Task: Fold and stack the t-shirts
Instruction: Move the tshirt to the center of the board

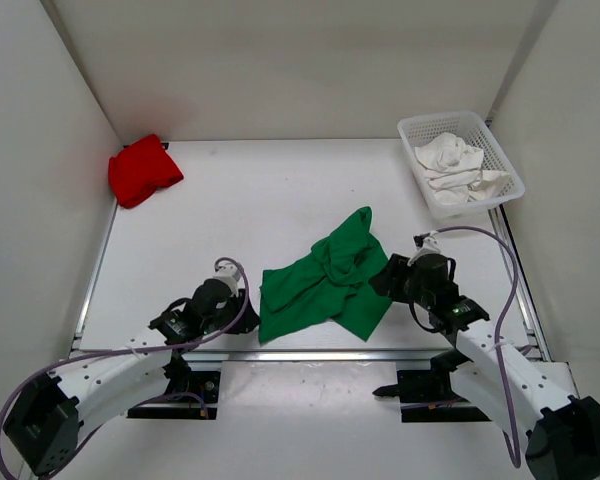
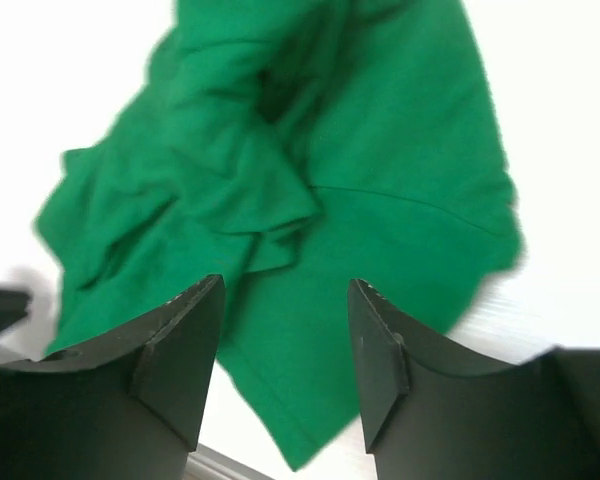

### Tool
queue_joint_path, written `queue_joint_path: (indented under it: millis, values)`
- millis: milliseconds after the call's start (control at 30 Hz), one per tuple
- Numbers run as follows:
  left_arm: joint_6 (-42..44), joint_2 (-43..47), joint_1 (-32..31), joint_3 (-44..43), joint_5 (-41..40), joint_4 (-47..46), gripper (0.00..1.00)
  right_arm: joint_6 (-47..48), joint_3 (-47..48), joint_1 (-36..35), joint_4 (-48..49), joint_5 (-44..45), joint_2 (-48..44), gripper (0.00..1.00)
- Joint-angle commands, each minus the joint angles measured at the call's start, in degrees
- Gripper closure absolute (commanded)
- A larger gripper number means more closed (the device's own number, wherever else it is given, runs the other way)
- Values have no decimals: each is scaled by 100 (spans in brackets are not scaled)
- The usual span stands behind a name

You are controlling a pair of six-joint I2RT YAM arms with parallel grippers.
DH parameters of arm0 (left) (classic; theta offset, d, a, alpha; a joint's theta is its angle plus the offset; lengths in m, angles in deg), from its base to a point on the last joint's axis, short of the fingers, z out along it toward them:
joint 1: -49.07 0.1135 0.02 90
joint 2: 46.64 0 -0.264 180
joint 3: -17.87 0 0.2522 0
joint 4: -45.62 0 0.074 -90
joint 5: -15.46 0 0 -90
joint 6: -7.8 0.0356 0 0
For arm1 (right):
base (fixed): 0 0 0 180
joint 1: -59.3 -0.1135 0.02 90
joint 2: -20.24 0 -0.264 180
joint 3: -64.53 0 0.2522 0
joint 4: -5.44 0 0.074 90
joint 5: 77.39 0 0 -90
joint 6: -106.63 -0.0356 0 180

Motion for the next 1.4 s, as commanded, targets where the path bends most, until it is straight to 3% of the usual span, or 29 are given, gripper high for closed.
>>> queue_joint_path:
  millis: [0,133,267,300,367,400,467,567,767,833,933,967,1000,1033,1067,1100,1167,1333,1367]
  values:
    - [-309,175,-381,216,-113,452,53,134,40,112,-228,241,339,50]
    - [-441,-210,-329,419,177,-267,47,143,-92,138,105,222,779,50]
    - [-433,-1245,-505,174,80,-1039,42,195,-180,174,247,702,1061,48]
    - [-398,-1458,-470,156,150,-1355,47,222,-215,69,290,854,1139,48]
    - [-354,-2098,-295,-2,204,-1726,72,293,-136,112,290,1040,1412,48]
    - [-319,-2336,-50,-90,256,-1954,78,362,-101,173,499,979,1648,50]
    - [-240,-2635,249,-301,301,-2061,91,389,-66,375,850,586,2061,74]
    - [-29,-2988,837,-941,55,-2061,97,381,233,560,1387,126,2922,98]
    - [-29,-4006,2024,-2021,309,-2308,100,363,1593,771,1784,-103,4267,100]
    - [6,-4280,2394,-2391,309,-2176,98,337,1927,903,1802,-269,4496,100]
    - [112,-4562,2658,-2859,423,-1895,86,205,2166,1044,1855,-568,4743,99]
    - [86,-4510,2729,-2833,450,-1903,75,153,2150,1044,1829,-560,4700,97]
    - [-1,-4379,2808,-2615,528,-2042,57,178,2141,1018,1837,-595,4561,90]
    - [-54,-4186,2922,-2535,590,-2079,28,204,2106,983,1829,-560,4472,82]
    - [-133,-4106,2992,-2386,669,-2175,20,205,2053,913,1820,-525,4271,77]
    - [-160,-3949,3028,-2236,705,-2202,4,222,1948,903,1811,-481,4052,70]
    - [-178,-3606,3055,-2008,748,-2202,2,187,1860,895,1767,-533,3726,64]
    - [-143,-2981,2871,-1244,582,-2132,2,126,1298,693,1714,-349,2645,62]
    - [-186,-2885,2844,-1103,547,-2149,12,100,1227,675,1697,-392,2460,62]
